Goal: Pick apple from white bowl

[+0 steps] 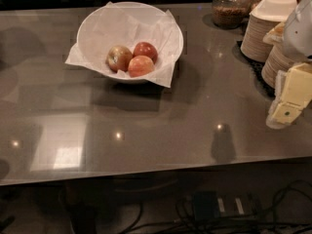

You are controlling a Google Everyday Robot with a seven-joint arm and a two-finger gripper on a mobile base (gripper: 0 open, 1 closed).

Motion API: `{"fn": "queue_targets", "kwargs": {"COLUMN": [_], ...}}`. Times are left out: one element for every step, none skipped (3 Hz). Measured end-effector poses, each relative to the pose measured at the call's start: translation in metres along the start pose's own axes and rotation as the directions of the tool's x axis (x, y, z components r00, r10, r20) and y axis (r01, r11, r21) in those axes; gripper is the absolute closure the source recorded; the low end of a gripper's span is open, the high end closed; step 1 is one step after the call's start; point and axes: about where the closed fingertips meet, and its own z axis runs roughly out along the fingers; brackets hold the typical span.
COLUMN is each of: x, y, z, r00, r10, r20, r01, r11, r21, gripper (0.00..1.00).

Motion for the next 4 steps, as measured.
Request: {"fn": "queue_targets", "kwargs": {"x": [0.000,-0.023,-0.064,-0.100], "y": [0.000,-0.011,-0.025,-0.038], "z": [0.000,0.003,0.007,0.011], "r00": [1.000,0.996,0.976,0.946], "r10": [0.000,-0.062,-0.172,-0.269], "r20": [0.000,0.060,0.132,0.181], "r01": [0.000,0.060,0.164,0.253], "r11": [1.0000,0.9976,0.9837,0.9616], "r21": [0.000,0.034,0.074,0.106], "gripper": [0.00,0.00,0.00,0.00]}}
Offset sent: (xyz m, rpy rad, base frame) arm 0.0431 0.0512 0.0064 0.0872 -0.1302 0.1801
